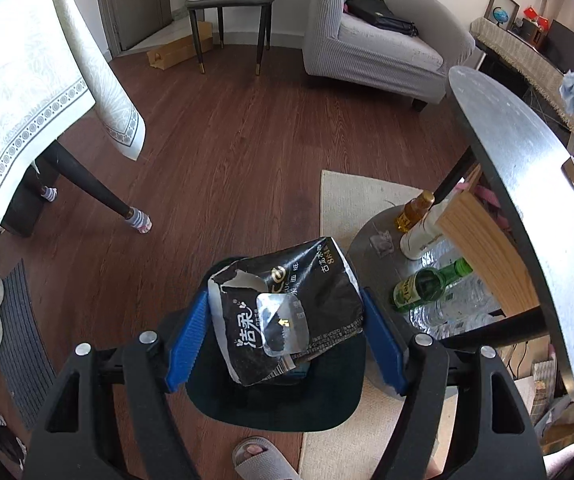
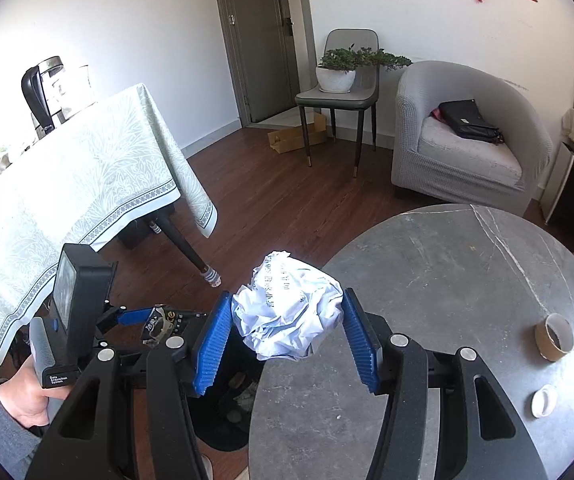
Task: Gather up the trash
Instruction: 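Hold the snack bag and foil ball over the green bin opening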
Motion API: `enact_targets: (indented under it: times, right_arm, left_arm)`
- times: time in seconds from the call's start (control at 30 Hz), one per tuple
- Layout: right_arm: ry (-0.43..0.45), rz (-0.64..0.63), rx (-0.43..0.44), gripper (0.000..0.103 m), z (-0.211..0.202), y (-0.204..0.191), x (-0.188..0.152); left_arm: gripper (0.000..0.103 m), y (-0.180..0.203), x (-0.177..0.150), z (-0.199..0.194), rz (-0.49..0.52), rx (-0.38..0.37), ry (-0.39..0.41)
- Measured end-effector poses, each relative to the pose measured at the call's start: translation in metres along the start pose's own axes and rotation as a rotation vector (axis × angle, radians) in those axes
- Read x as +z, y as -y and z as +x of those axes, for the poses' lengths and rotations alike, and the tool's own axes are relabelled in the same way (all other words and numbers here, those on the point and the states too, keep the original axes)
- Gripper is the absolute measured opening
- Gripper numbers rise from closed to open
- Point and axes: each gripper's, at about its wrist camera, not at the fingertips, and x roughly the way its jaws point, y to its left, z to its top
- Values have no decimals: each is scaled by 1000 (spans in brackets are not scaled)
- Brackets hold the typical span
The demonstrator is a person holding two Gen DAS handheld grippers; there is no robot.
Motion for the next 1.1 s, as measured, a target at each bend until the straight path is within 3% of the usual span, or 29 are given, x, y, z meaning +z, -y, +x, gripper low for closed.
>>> enact_targets:
  times: [0.27, 0.43, 0.9, 1.1]
  right_arm:
    - [-44, -58, 21, 56, 23, -34, -3]
    - [-64, -78, 28, 56, 36, -50, -4]
    - [-82, -90, 42, 56, 56, -66, 1]
    - [-94, -96, 44, 56, 65, -73, 0]
  left_arm:
    - [76, -14, -26, 40, 5, 19, -166]
    - [79, -20, -34, 50, -5, -7, -236]
    - [84, -40, -33, 41, -36, -27, -219]
    - [80, -57, -26, 20, -97, -20, -143]
